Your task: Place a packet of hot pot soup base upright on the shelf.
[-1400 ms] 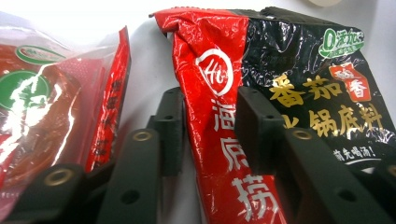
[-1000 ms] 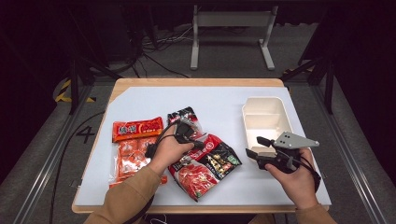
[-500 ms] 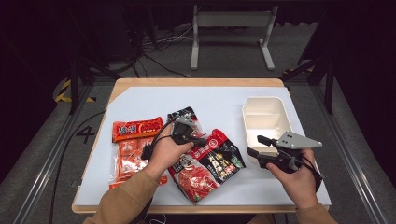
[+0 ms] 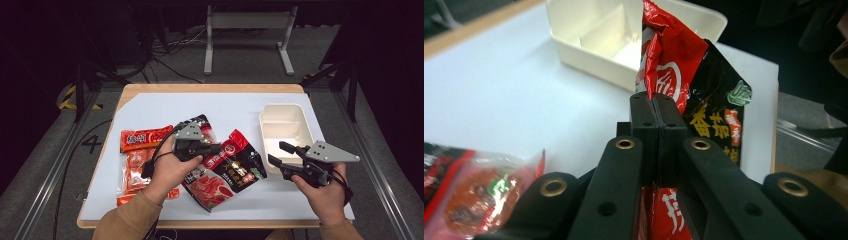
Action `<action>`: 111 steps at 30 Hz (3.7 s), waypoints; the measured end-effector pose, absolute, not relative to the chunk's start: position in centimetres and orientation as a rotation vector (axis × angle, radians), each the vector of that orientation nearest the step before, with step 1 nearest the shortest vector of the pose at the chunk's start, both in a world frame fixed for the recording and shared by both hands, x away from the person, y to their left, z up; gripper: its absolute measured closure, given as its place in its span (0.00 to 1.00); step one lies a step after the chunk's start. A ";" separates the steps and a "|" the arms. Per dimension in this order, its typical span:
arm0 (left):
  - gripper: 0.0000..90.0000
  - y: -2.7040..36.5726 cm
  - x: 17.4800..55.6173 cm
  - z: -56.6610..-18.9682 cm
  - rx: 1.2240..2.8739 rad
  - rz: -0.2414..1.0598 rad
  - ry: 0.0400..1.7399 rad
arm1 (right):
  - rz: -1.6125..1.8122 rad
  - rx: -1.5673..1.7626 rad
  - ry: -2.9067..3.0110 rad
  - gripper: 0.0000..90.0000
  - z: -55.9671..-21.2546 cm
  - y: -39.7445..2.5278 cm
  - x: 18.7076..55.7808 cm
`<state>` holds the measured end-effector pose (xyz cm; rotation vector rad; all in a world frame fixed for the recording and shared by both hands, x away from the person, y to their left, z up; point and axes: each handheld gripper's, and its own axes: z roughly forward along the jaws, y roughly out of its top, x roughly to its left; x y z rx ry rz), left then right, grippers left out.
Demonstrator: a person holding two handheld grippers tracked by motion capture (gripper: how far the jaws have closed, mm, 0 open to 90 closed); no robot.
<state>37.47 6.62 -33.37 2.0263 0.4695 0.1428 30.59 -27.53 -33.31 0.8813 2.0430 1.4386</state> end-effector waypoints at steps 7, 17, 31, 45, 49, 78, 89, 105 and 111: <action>1.00 7.7 37.1 -32.4 1.959 0.241 0.471 | 1.448 0.891 2.008 0.48 -32.6 -28.1 30.5; 1.00 8.9 36.6 -31.7 1.826 0.344 0.501 | 1.463 0.876 2.041 0.46 -32.7 -27.5 30.5; 1.00 8.9 35.6 -31.1 1.729 0.385 0.473 | 1.487 0.859 2.124 0.41 -33.6 -25.0 31.8; 1.00 8.6 35.4 -31.6 1.703 0.352 0.460 | 1.541 0.837 2.177 0.41 -33.9 -23.0 33.1; 1.00 8.6 35.3 -31.7 1.700 0.352 0.457 | 1.553 0.831 2.187 0.42 -34.0 -22.6 33.3; 0.97 9.0 35.9 -32.2 1.761 0.298 0.487 | 1.597 0.852 2.270 0.89 -31.9 -22.9 34.5; 0.79 10.3 36.2 -32.9 1.785 0.263 0.524 | 1.561 0.880 2.286 0.91 -30.2 -22.8 35.6; 0.63 12.3 37.3 -35.7 1.867 0.201 0.637 | 1.553 0.854 2.229 0.92 -27.0 -23.5 37.4; 0.57 12.7 37.5 -36.3 1.921 0.215 0.665 | 1.540 0.840 2.209 0.92 -25.7 -23.9 38.5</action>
